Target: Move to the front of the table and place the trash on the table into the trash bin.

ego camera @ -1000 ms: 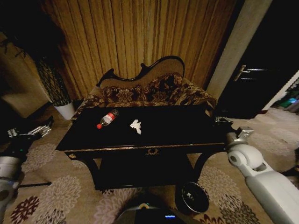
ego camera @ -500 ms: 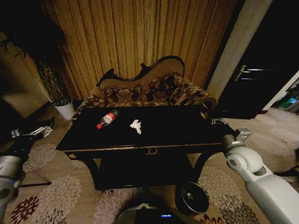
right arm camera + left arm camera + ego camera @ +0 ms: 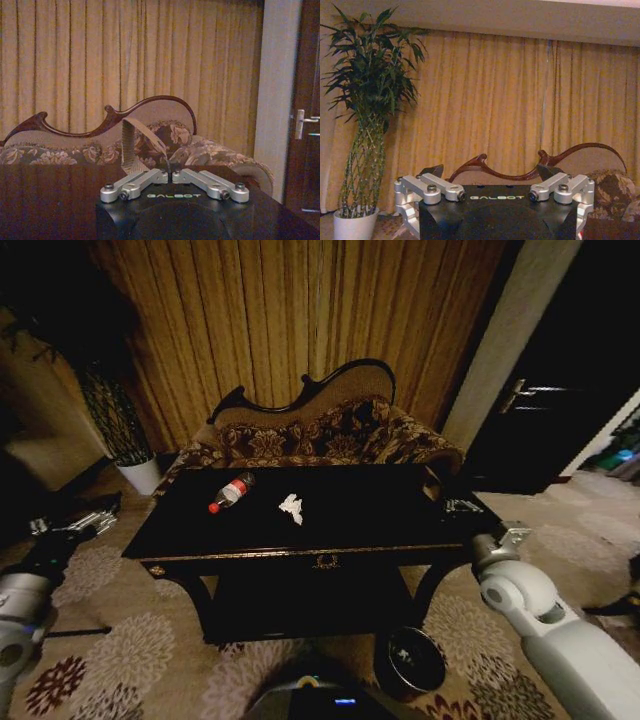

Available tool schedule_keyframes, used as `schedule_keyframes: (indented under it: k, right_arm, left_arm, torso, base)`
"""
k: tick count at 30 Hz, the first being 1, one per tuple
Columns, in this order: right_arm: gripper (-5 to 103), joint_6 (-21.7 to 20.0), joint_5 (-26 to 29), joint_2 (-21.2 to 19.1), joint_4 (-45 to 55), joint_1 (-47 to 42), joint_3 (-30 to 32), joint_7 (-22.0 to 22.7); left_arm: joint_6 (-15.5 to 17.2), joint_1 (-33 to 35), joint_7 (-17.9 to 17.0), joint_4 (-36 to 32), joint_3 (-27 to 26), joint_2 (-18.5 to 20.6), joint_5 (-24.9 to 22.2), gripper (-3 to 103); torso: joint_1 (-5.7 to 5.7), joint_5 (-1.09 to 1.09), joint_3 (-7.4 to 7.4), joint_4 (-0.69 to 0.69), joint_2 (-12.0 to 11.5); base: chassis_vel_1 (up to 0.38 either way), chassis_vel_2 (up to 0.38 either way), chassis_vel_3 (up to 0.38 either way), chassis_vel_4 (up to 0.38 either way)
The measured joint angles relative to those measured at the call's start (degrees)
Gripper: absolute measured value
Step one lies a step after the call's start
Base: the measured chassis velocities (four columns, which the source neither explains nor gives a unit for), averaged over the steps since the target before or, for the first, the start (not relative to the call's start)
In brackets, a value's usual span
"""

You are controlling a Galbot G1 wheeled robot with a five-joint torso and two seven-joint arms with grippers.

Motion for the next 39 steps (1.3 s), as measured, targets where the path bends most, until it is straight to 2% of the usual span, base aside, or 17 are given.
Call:
schedule_keyframes:
  k: [14, 23, 30, 34, 35, 39]
  right_arm:
    - [0, 0.1, -0.6, 0.9, -0.2, -1.2, 0.8, 0.1]
    - [0, 2.5, -3.4, 2.5, -2.5, -1.3, -0.8, 0.1]
    - [0, 2.6, -7.6, 7.0, -8.1, -3.3, -4.4, 0.1]
    - [0, 2.6, -8.3, 8.1, -9.8, -3.9, -5.0, 0.1]
    - [0, 2.3, -9.2, 9.8, -12.5, -4.8, -6.2, 0.0]
    - [0, 1.5, -11.9, 11.5, -16.7, -5.0, -8.2, 0.2]
  left_arm:
    - [0.0, 0.4, 0.1, -0.9, -0.2, -0.6, 0.1, 100]
    - [-0.1, 0.4, 0.1, -1.1, -0.5, -0.8, 0.1, 100]
    - [-0.1, 0.3, 0.1, -1.3, -0.4, -1.3, 0.1, 100]
    - [-0.2, 0.3, 0.1, -1.3, -0.4, -1.3, 0.1, 100]
    - [-0.2, 0.3, 0.1, -1.3, -0.6, -1.2, 0.1, 100]
    - [-0.3, 0.1, 0.1, -1.0, -0.6, -0.9, 0.0, 100]
  torso:
    - [-0.01, 0.00, -0.01, -0.01, 0.0]
    - [-0.04, -0.01, -0.02, 0.00, 0.0]
    - [0.02, -0.01, 0.01, 0.01, 0.0]
    - [0.02, 0.00, 0.01, 0.01, 0.0]
    - [0.01, -0.01, 0.00, -0.01, 0.0]
    - [-0.01, -0.01, -0.01, -0.01, 0.0]
  base:
    - [0.187, -0.167, -0.186, 0.176]
    - [0.123, -0.136, -0.111, 0.126]
    - [0.000, 0.000, 0.000, 0.000]
    - [0.000, 0.000, 0.000, 0.000]
    - [0.000, 0.000, 0.000, 0.000]
    - [0.000, 0.000, 0.000, 0.000]
